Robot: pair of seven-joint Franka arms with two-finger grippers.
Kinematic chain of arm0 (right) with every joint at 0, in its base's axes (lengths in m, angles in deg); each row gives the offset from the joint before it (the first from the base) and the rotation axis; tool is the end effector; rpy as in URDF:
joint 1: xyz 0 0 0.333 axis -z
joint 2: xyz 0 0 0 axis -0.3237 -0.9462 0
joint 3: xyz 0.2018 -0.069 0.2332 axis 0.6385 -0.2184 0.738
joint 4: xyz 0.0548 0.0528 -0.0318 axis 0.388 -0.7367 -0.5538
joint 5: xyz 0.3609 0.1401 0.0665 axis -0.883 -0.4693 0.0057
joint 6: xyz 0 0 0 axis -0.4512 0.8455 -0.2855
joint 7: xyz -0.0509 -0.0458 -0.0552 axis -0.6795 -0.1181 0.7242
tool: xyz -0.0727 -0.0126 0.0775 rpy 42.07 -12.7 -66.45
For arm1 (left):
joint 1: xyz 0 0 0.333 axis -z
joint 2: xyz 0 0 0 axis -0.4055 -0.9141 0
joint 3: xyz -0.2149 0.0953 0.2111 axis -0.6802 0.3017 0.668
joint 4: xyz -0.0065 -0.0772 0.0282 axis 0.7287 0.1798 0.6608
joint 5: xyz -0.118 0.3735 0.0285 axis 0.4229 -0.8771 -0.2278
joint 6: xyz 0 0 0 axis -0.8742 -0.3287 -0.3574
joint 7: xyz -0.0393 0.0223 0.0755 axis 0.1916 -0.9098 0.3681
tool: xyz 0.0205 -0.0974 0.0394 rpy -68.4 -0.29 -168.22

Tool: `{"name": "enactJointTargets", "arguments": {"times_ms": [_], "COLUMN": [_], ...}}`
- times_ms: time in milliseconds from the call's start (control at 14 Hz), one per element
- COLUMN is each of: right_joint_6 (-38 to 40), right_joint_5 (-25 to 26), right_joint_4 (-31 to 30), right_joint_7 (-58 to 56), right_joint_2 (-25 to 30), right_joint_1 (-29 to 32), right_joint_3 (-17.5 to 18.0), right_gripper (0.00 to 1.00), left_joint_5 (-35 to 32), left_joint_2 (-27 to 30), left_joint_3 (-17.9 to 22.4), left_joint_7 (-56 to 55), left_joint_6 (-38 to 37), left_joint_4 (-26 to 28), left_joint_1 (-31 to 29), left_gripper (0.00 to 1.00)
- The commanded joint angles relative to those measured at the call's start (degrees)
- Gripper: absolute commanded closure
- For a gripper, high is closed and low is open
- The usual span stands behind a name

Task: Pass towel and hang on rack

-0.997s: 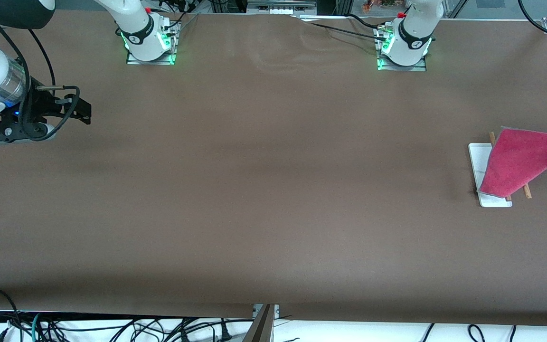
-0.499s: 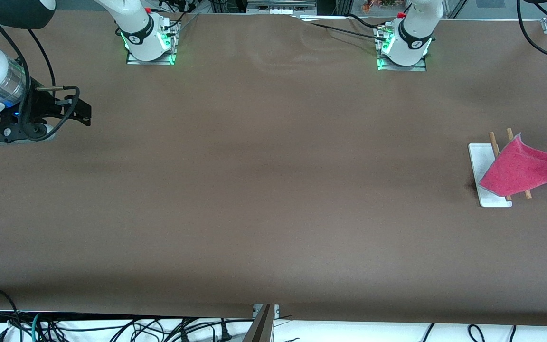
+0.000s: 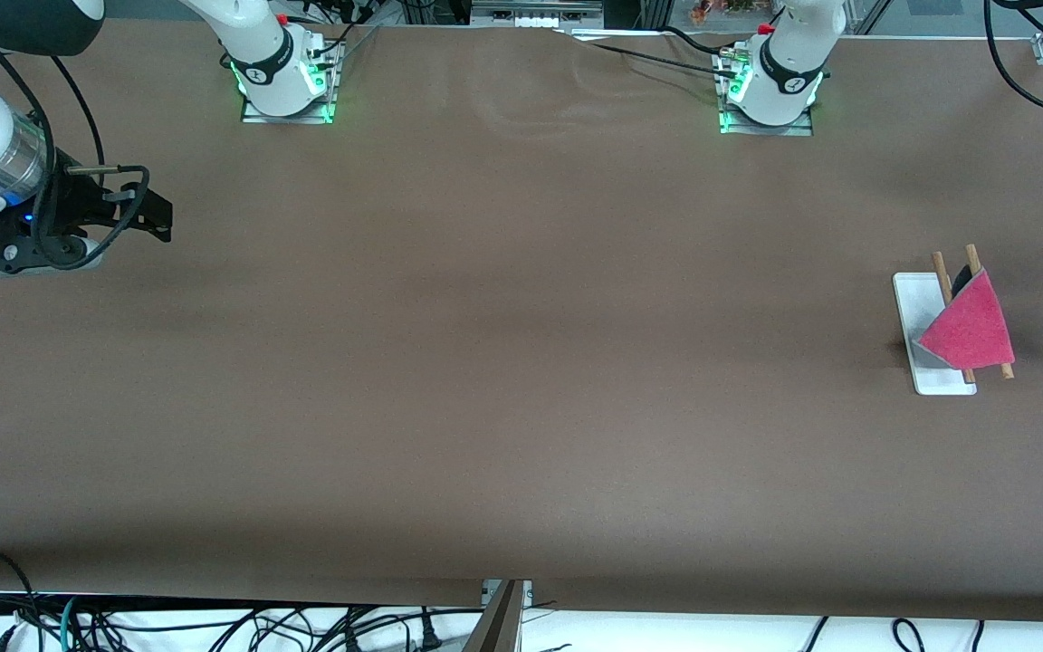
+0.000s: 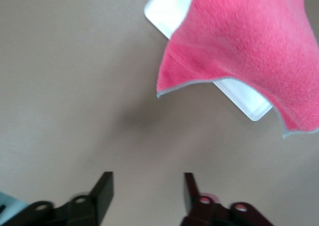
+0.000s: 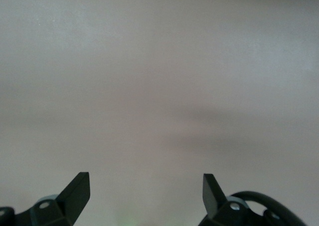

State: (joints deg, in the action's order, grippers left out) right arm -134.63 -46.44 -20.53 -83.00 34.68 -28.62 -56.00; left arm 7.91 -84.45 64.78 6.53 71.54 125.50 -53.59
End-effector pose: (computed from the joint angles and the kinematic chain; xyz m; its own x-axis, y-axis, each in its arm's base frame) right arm 0.5818 0.0840 0.5959 0.9876 0.1294 -0.0890 0.1358 -0.9883 0.0697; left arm 0.5950 0.3831 0.3243 0.6478 -0.7165 -0.2588 -0.7262 -0.6835 0.0745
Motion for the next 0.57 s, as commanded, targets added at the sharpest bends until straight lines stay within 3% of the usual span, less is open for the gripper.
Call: {"name": "enactJointTargets", "arguments": {"times_ms": [0,214,499], "right_joint_6": [-0.50,-0.33,-0.68], "right_joint_5": [0.44,0.44,0.44], "right_joint_4": [-1.04,-1.04,-1.04], "right_joint_7": [0.54,0.54,0.54], "right_joint_2": [0.90,0.90,0.90], "right_joint_1": [0.24,0.07,0.07], "right_joint_3": [0.32,0.50,0.50], "right_gripper": [0.00,0.00,0.00], "left_joint_5": [-0.06,1.42,7.57], "left_joint_2": [1.20,7.26,12.72], "left_joint_3": [-0.39,-0.39,-0.57], "left_joint_7": [0.65,-0.04,-10.92], "left_joint_6": [-1.38,-2.78,-11.55], "left_joint_4": [-3.82,-4.00,-4.00], "left_joint_1": [2.32,7.16,12.08], "left_gripper": [0.00,0.00,0.00]}}
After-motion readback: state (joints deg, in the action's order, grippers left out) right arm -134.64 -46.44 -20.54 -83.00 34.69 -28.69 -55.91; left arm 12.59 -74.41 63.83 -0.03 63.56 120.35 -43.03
